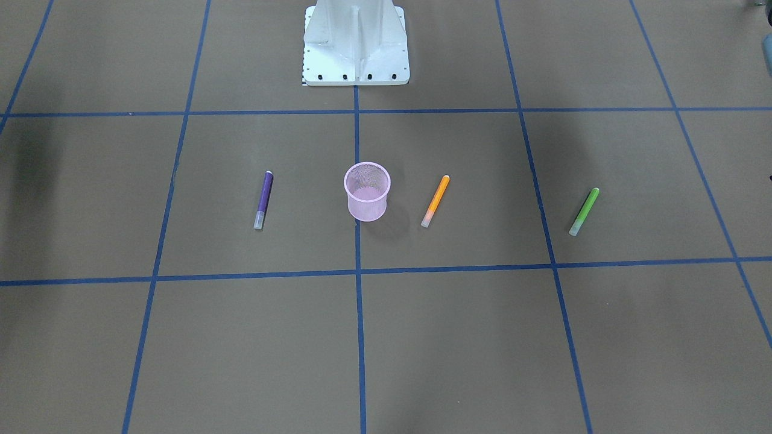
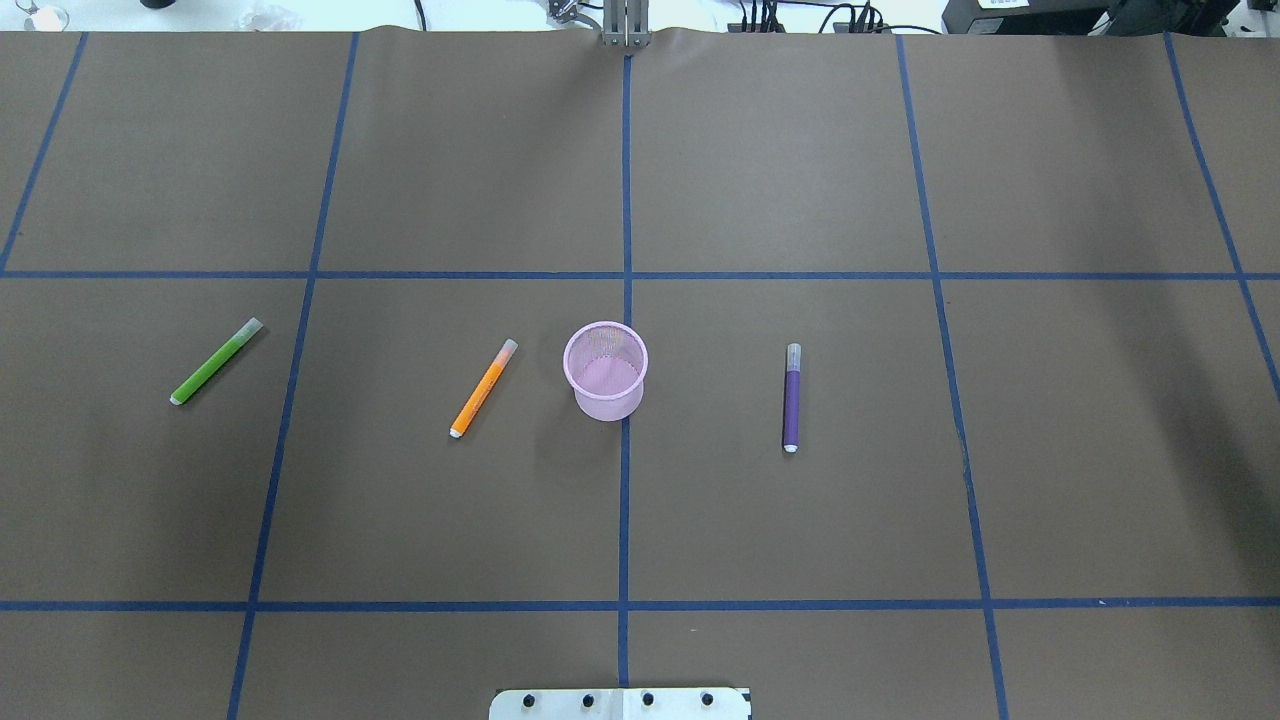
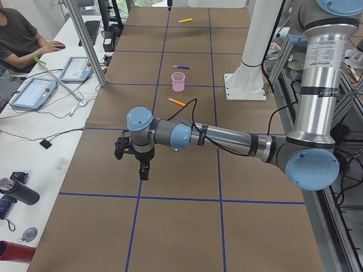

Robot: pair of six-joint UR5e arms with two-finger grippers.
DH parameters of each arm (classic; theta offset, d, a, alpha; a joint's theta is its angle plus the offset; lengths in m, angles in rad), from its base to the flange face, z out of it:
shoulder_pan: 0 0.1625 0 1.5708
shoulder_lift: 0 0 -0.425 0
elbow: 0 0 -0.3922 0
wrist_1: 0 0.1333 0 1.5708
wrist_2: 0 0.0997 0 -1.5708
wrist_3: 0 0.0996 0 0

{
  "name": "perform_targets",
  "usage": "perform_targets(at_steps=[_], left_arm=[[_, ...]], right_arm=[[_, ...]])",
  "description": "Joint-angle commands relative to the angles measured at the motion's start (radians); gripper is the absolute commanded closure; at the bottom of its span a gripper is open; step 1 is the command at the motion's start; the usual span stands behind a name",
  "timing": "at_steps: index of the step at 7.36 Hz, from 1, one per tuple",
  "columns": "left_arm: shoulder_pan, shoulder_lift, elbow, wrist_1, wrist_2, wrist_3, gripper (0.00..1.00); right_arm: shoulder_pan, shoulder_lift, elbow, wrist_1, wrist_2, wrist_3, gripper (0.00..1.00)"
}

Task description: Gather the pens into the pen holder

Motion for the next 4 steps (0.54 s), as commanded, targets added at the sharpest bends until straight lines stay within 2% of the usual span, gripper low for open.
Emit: perform_targets(at_steps=[1,4], left_arm=[[0.002,-0.001,-0.002,0.001,-0.002,0.0,0.0],[0.004,0.011,-0.027,0.001,-0.004,-0.002,0.0]], right_arm=[[0.001,-0.002,0.003,0.0,-0.007,0.0,0.01],[0.001,-0.002,0.015,-0.002,-0.009,0.002,0.01]])
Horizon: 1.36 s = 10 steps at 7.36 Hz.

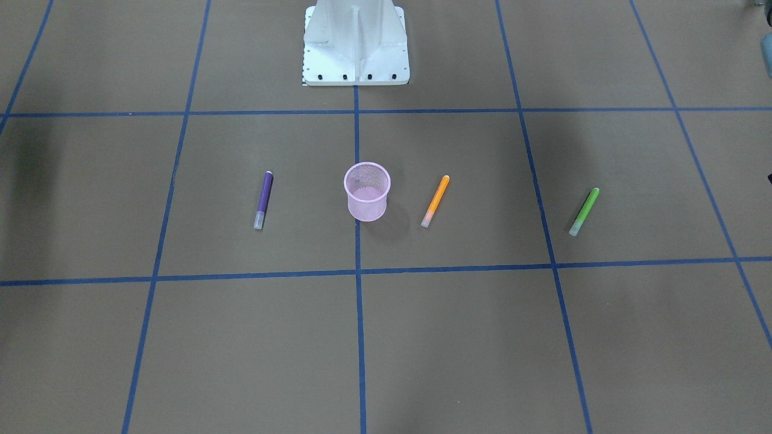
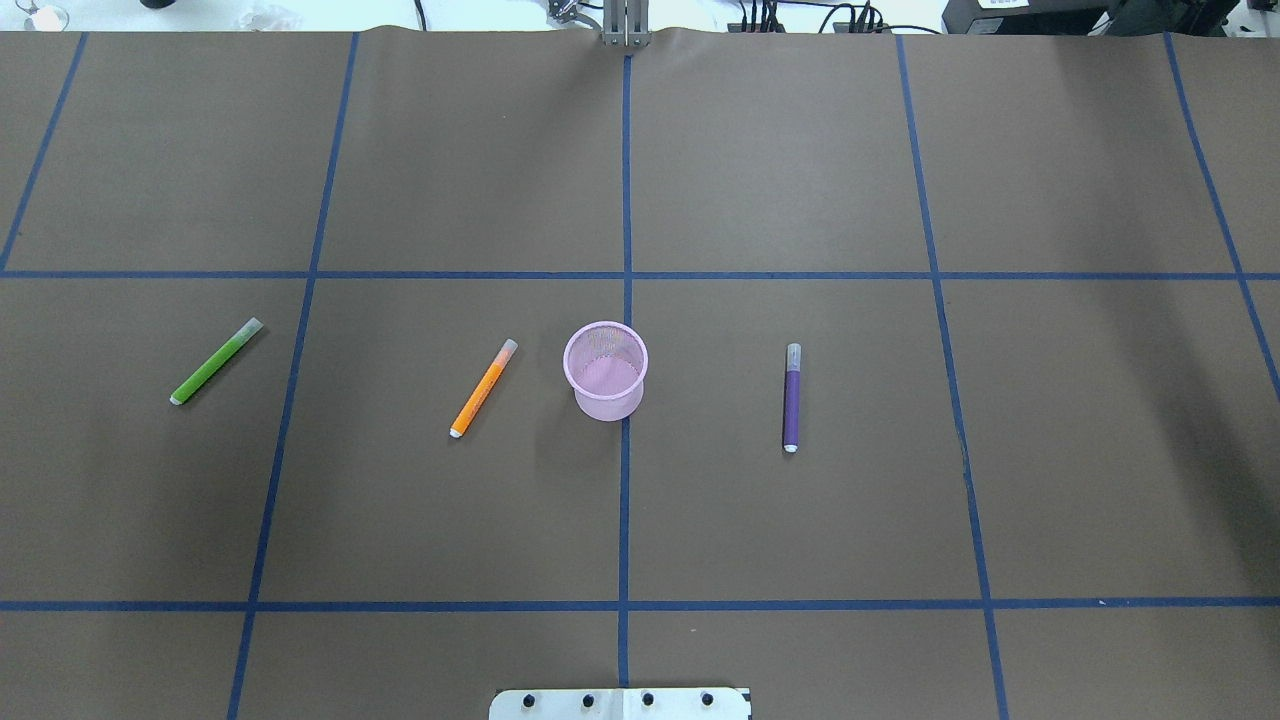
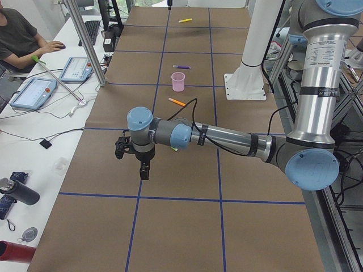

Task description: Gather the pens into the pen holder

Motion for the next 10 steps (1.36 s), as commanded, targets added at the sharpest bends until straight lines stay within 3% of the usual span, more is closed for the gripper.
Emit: perform_targets(at_steps=[1,5,6,7,8,10], left_arm=[[0.0,0.01,-0.028,-0.003,-0.007,-0.001,0.0],[0.003,0.049,-0.039,-0.038,-0.021,-0.006,0.0],[0.003,0.082,-0.042,-0.087,-0.044,-0.007,0.0],[0.008,0.096,-0.042,-0.142,-0.046,-0.006,0.0],[0.035,0.101,-0.041,-0.164,-0.044,-0.007,0.0],[0.065,0.101,-0.042,-0.166,-0.044,-0.015,0.0]], right_arm=[[-0.001,-0.006,0.0,0.001,0.001,0.003,0.01],[-0.069,-0.064,0.07,0.009,-0.006,0.004,0.01],[-0.095,-0.065,0.077,0.009,-0.038,0.047,0.01],[-0.11,-0.116,0.119,0.021,-0.145,0.021,0.01],[-0.12,-0.153,0.103,0.079,-0.196,-0.088,0.02],[-0.12,-0.155,-0.001,0.087,-0.192,-0.247,0.08]])
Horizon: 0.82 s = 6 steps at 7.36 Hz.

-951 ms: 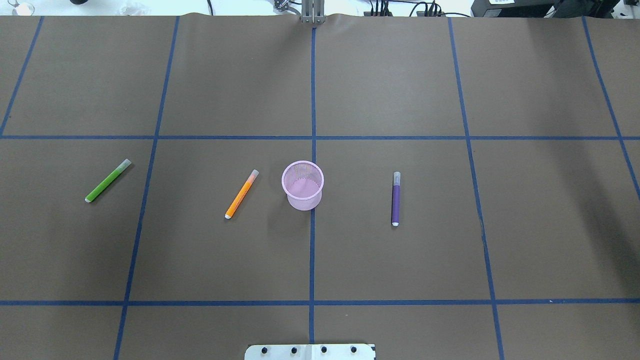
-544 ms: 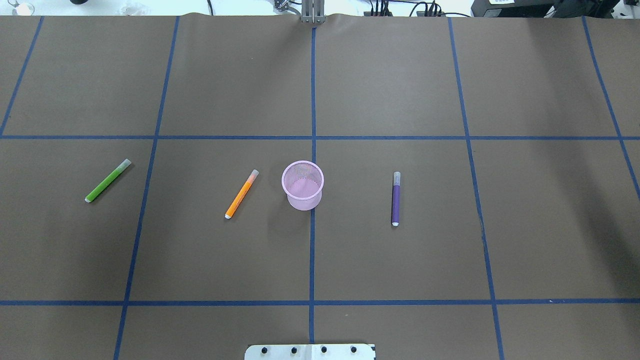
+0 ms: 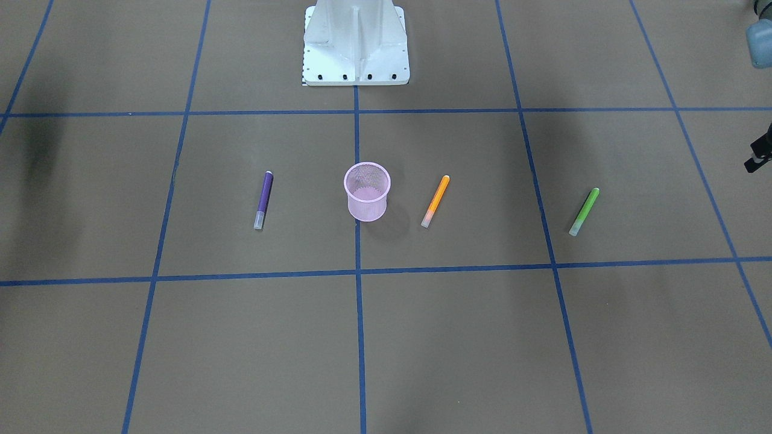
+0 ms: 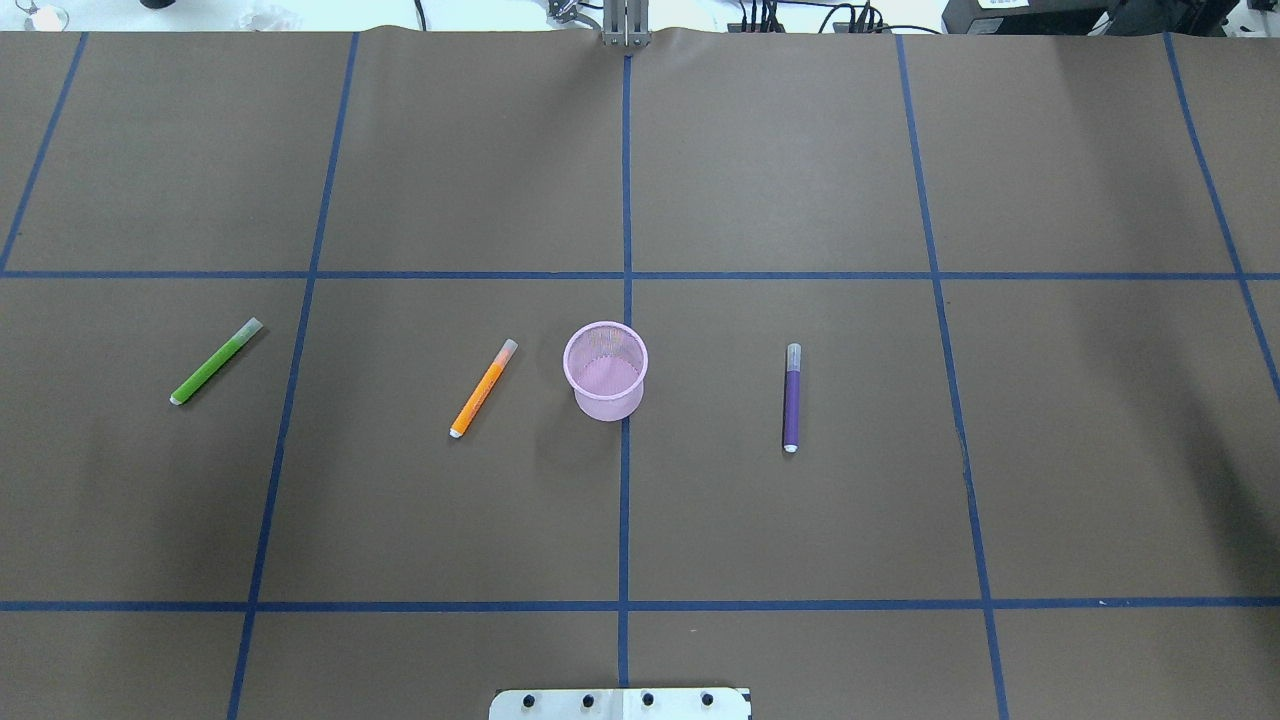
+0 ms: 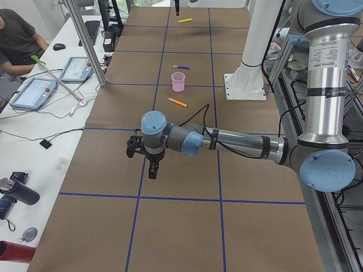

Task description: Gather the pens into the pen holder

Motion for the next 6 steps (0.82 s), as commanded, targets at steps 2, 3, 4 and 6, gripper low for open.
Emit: perform_targets(at_steps=[2,3,4,6], left_arm=[[0.015,-0.004,0.001,-0.009,-0.004,-0.005,0.0],[0.019,-0.004,-0.001,-0.009,-0.004,-0.005,0.0],[0.022,-0.004,0.001,-0.019,-0.004,-0.002,0.0],[0.024,0.003,-0.002,-0.016,-0.004,-0.003,0.0]], right_arm=[[-0.002,-0.001,-0.149,0.012,-0.013,-0.274,0.11],[-0.002,-0.003,-0.173,0.026,-0.013,-0.277,0.15],[-0.001,-0.013,-0.234,0.146,-0.011,-0.276,0.17],[0.001,-0.018,-0.342,0.302,0.004,-0.268,0.19]])
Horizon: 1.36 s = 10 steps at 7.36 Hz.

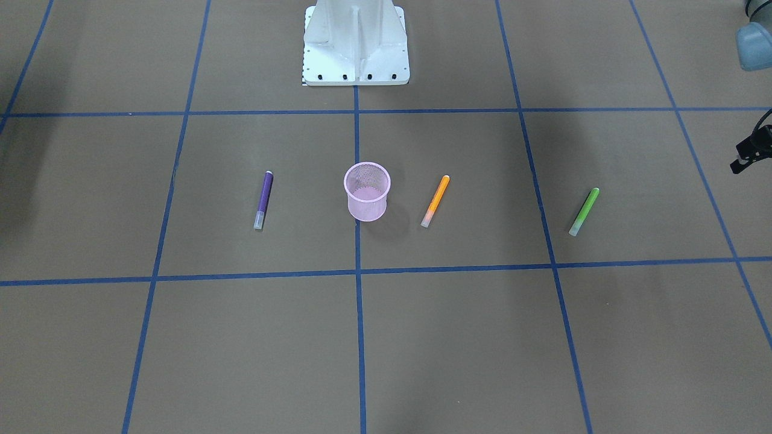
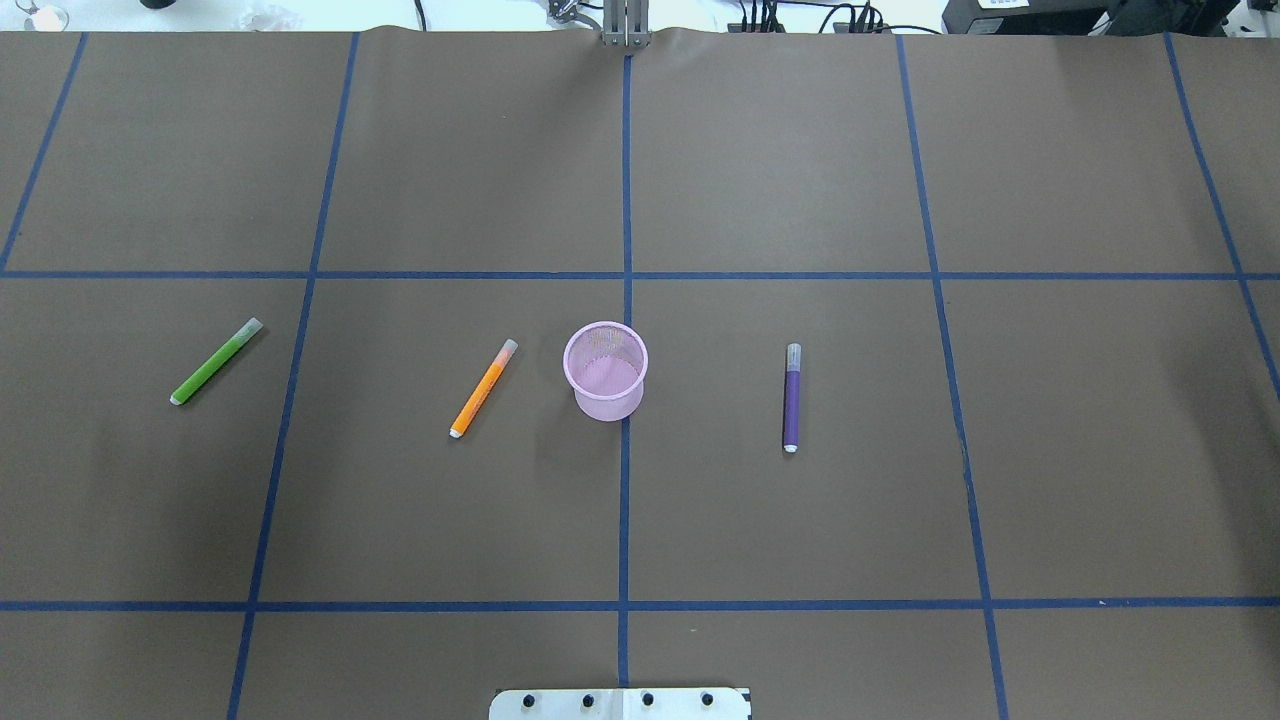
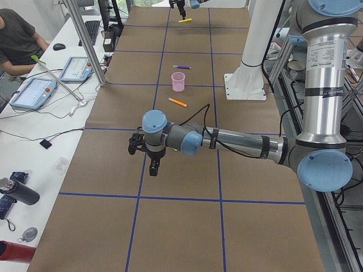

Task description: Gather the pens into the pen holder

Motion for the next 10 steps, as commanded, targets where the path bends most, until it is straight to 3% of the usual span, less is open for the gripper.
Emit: perform_targets(at_steps=[1,3,6,7,10], left_arm=[[0.003,0.013,-0.001,-0.004,0.003,0.0,0.0],[0.011,-0.007,-0.001,-0.014,0.0,0.002,0.01],[0.013,0.005,-0.001,0.001,-0.008,0.002,0.01],[0.011,0.008,0.002,0.016,-0.09,-0.003,0.01],[0.011,0.015,0.008,0.012,-0.088,-0.001,0.0]], right_arm=[[0.01,-0.006,-0.066,0.086,0.065,0.016,0.18],[0.023,-0.026,-0.068,0.089,0.104,0.033,0.18],[0.03,-0.014,-0.086,0.089,0.095,0.032,0.19],[0.038,0.005,-0.112,0.089,0.095,0.032,0.2],[0.04,0.017,-0.144,0.089,0.092,0.032,0.2]])
